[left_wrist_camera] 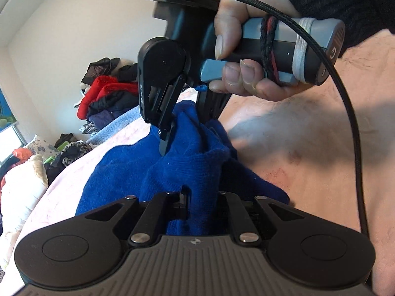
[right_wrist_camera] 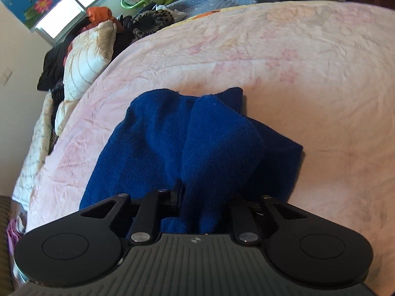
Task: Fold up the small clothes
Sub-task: 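Fold the held sweater end over the rest with both grippers, then lower the folded sweater onto the bed and open both grippers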
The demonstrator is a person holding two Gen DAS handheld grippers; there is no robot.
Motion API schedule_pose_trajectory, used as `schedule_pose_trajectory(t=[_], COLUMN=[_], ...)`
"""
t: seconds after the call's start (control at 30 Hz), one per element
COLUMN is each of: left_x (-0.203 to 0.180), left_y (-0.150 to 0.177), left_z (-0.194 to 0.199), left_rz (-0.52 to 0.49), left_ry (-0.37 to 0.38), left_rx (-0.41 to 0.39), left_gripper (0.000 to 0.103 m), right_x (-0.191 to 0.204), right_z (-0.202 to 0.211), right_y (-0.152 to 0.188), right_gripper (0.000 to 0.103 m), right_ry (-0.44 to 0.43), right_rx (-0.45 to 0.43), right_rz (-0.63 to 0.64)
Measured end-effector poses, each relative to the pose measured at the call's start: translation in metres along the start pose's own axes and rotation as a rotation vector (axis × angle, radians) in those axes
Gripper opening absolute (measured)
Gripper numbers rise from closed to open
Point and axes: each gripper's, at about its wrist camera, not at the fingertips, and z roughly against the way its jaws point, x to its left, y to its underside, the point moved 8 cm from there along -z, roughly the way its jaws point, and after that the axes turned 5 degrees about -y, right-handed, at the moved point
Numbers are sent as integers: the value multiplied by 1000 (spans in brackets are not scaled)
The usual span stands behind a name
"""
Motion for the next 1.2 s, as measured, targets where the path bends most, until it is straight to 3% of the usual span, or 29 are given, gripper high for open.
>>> schedule_pose_trajectory(t=[0.1, 0.17, 0.27, 0.3, 0.33, 0.37, 0.43, 0.53, 0.7, 0.77, 0.8, 0.83, 0.87, 0.9, 0.93, 1.03, 1.2], left_x=[2, 2, 0, 0, -3, -3, -1, -8, -21, -15, -11, -6, -2, 4, 12, 44, 111], left_y=[1, 1, 3, 3, 3, 2, 0, 1, 4, 4, 5, 7, 12, 16, 22, 37, 46], left_z=[-6, -5, -6, -3, 0, -2, -10, -13, -20, -19, -13, -7, 2, 10, 23, 47, 34], left_rz=[-17, 0, 6, 8, 7, 6, -1, -43, -152, -127, -113, -118, -138, -154, -158, -76, 269], left_ry=[3, 11, 33, 38, 49, 64, 94, 116, 77, 82, 82, 65, 31, 1, -28, -4, -20], left_rx=[2, -19, -22, -20, -20, -18, -15, 1, -4, -14, -31, -50, -68, -83, -115, -123, 19], left_gripper=[9, 9, 9, 9, 10, 10, 10, 10, 9, 13, 21, 28, 51, 81, 95, 96, 95], right_x=[-17, -32, -52, -59, -61, -61, -57, -52, -77, -72, -71, -69, -66, -62, -54, -21, 25], right_z=[12, 24, 34, 34, 32, 28, 24, 35, 30, 31, 35, 41, 51, 61, 74, 98, 88], right_y=[-6, -13, -21, -22, -21, -20, -17, -22, -15, -10, -8, -8, -8, -9, -8, 8, 64], right_gripper=[37, 55, 58, 56, 37, 12, 10, 8, 8, 15, 17, 26, 36, 39, 41, 45, 47], right_ry=[-101, -147, -149, -146, -149, -160, -148, -123, -32, -52, -63, -68, -74, -75, -73, -130, -110], right_rx=[-67, -148, -237, -246, -245, -231, -209, -247, -227, -249, -270, -291, -321, -352, -386, -400, -286], right_rz=[-155, -259, -341, -357, -360, -352, -313, -259, -277, -282, -302, -317, -317, -302, -274, -180, -24])
